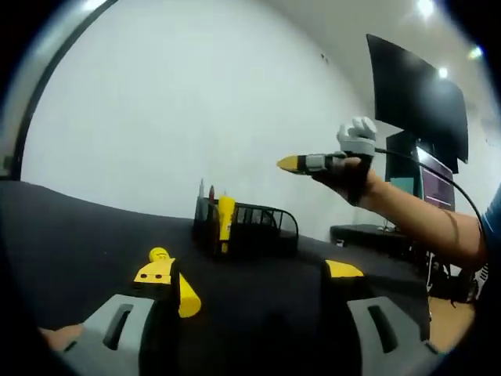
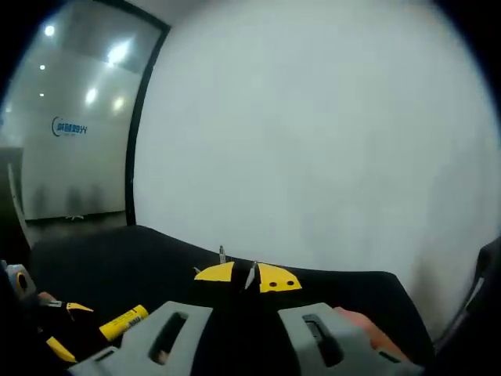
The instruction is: Pick up pens and glue sticks and place them into the holder.
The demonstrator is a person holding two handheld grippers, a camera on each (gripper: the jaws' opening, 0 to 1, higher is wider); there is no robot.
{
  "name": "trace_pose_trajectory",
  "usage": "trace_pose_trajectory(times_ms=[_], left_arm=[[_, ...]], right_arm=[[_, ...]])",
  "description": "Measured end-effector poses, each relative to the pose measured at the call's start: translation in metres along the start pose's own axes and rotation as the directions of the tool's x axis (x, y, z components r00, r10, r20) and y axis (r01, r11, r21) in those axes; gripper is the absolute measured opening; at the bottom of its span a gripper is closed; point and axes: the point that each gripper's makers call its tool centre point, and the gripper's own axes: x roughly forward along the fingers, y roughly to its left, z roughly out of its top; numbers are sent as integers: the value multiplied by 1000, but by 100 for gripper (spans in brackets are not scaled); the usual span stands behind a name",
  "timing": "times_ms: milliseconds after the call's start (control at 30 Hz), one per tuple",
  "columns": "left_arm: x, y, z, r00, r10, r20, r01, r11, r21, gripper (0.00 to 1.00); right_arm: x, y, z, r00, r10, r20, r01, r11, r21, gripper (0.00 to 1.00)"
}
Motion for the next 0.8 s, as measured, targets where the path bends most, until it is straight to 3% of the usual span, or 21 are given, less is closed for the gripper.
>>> trace_pose_trajectory(times_ms=[100,400,567,800], left_arm=[[-1,3,5,1000,12,17,-12,1000,-8,77],[0,11,0,996,80,-46,-78,996,33,87],[-1,12,20,995,98,-5,-98,995,-4,96],[3,17,38,996,86,-25,-86,996,-2,92]], right_arm=[[-16,6,-6,1000,20,-17,-20,1000,-2,8],[-55,14,-17,999,30,-12,-30,1000,-4,9],[-71,11,-26,1000,28,0,-28,999,33,9],[-92,1,-44,1000,13,7,-14,996,90,9]])
